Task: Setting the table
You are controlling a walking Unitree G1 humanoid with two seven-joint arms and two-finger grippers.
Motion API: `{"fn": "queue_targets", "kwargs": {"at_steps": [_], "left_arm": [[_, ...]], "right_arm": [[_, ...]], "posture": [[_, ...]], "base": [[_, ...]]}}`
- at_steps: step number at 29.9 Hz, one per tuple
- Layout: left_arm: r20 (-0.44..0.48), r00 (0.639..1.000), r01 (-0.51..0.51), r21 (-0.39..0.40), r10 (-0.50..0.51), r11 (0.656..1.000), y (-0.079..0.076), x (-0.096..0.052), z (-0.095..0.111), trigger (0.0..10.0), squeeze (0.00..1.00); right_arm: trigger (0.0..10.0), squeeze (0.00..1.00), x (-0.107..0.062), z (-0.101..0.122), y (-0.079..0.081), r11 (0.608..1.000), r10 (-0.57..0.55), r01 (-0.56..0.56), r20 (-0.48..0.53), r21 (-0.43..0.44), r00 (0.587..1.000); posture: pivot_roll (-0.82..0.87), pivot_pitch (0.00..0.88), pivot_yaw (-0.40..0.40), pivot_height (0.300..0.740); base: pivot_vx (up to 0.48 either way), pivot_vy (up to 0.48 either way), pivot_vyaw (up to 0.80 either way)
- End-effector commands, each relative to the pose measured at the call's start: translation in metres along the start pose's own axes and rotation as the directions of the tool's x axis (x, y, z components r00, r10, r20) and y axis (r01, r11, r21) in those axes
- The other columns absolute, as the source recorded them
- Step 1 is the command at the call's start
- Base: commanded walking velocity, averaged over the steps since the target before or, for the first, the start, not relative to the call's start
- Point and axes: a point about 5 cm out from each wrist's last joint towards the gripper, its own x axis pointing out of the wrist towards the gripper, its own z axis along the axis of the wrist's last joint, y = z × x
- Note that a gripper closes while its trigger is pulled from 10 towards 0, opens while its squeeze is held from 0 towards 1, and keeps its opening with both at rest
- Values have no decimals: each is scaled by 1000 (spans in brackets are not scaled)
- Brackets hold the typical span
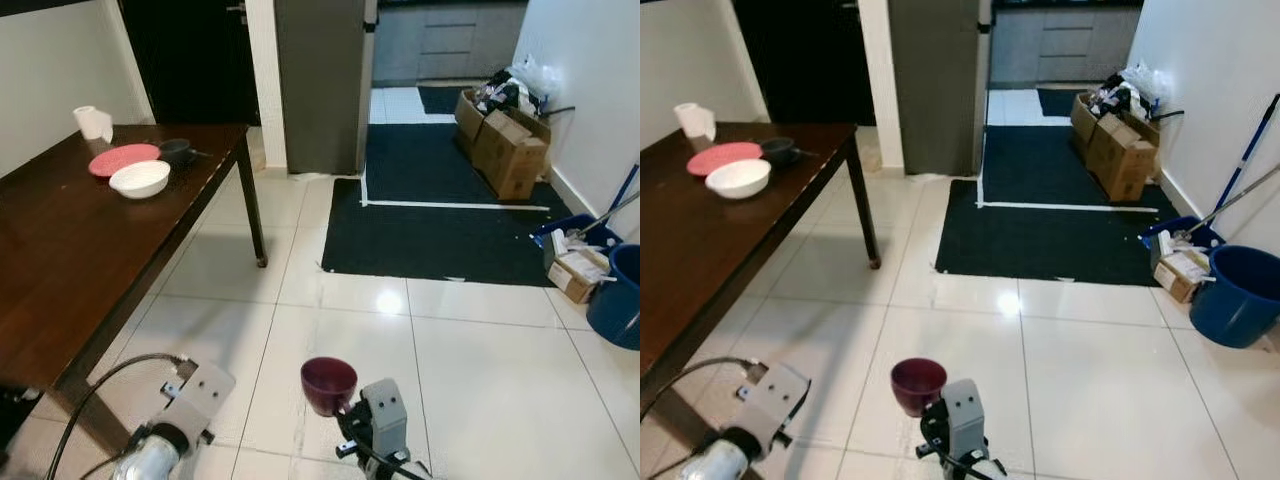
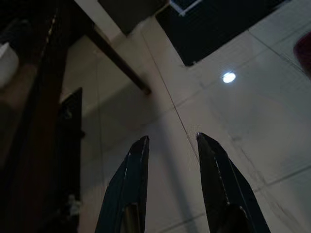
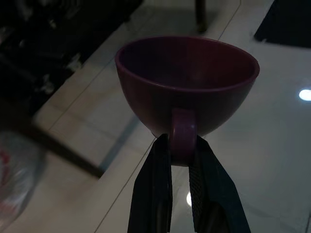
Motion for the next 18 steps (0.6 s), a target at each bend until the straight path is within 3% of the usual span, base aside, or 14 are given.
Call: {"fn": "queue_targets", "kwargs": {"at_steps": [1,18], "left_arm": [[-22,1000,12,-1,-12,1000,1,-3,-6,10000,0],[5,998,61,-28,-61,998,-10,6,-1,10000,0]], "right_arm": [[10000,0,-1,-2,1,1000,-14,14,4,20,1000],[10000,0,-9,-5,-8,999,-53,53,26,6,998]], "posture": [[184,16,169,740],[128,25,173,740]], "base": [[480,0,0],[480,0,0]]}}
